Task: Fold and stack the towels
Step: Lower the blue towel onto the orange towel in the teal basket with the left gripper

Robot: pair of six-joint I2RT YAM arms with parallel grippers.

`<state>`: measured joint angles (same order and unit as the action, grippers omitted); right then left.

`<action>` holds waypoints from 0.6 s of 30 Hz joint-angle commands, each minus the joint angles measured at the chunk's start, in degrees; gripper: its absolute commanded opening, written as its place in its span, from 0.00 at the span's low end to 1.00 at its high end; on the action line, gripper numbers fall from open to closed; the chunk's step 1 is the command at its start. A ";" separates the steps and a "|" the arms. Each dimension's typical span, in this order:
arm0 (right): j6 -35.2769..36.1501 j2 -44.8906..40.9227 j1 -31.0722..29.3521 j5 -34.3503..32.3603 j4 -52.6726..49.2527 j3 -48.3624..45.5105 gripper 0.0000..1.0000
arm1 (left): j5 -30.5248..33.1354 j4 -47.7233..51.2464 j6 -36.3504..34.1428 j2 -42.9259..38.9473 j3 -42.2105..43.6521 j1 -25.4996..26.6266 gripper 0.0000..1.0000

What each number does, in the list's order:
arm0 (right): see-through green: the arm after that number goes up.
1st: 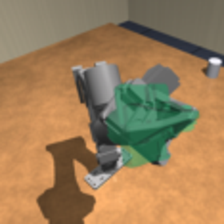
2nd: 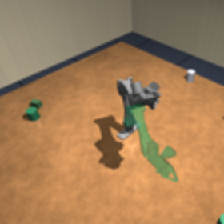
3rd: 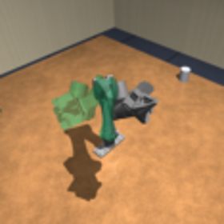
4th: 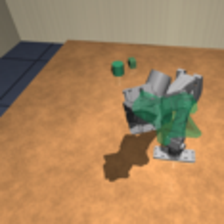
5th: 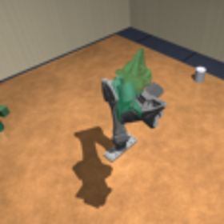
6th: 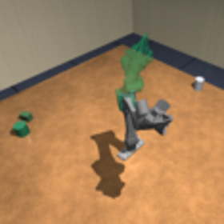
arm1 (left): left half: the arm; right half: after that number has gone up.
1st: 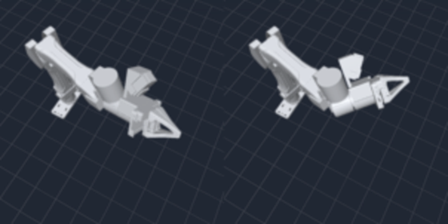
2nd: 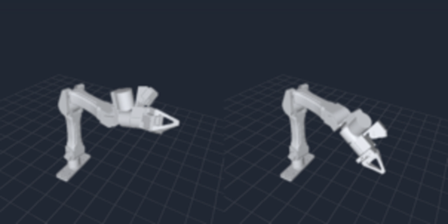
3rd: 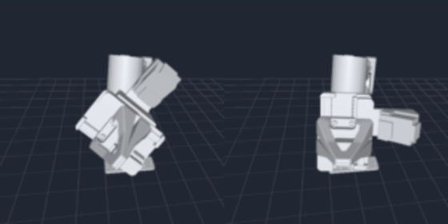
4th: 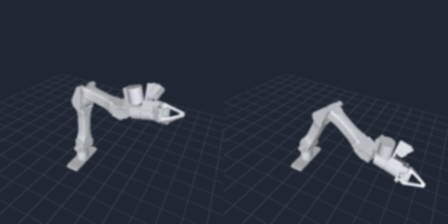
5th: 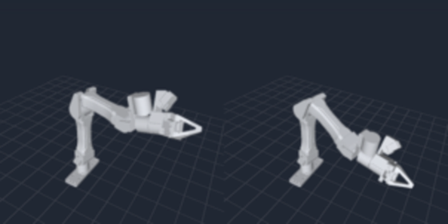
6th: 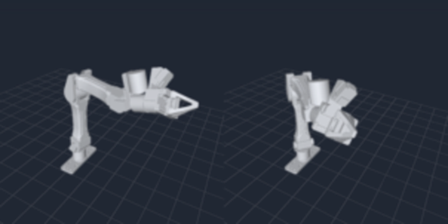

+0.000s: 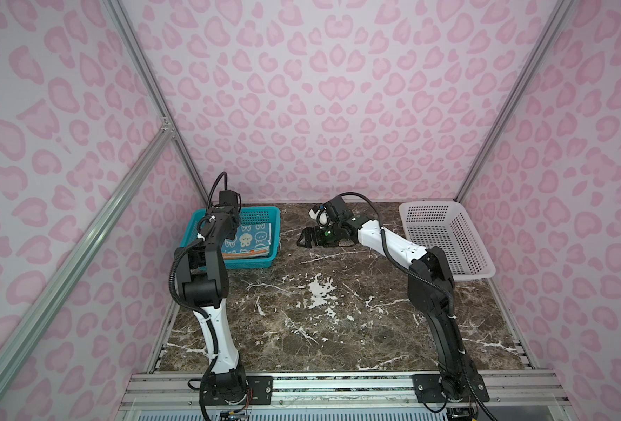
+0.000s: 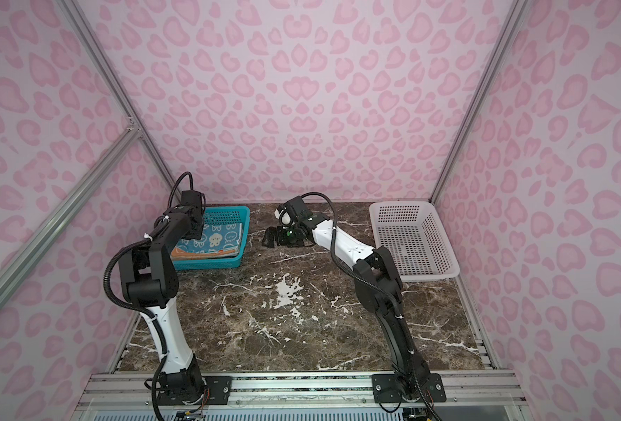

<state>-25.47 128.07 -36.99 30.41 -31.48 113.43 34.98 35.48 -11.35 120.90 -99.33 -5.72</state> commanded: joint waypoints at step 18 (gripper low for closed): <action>0.51 -2.29 0.21 0.22 2.03 -5.00 0.98 | 2.33 -0.81 2.65 3.72 -5.35 -1.23 0.04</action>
<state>-25.47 126.17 -36.91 30.39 -31.05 109.01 36.45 35.07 -9.47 124.18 -102.98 -6.74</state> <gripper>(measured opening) 0.979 0.077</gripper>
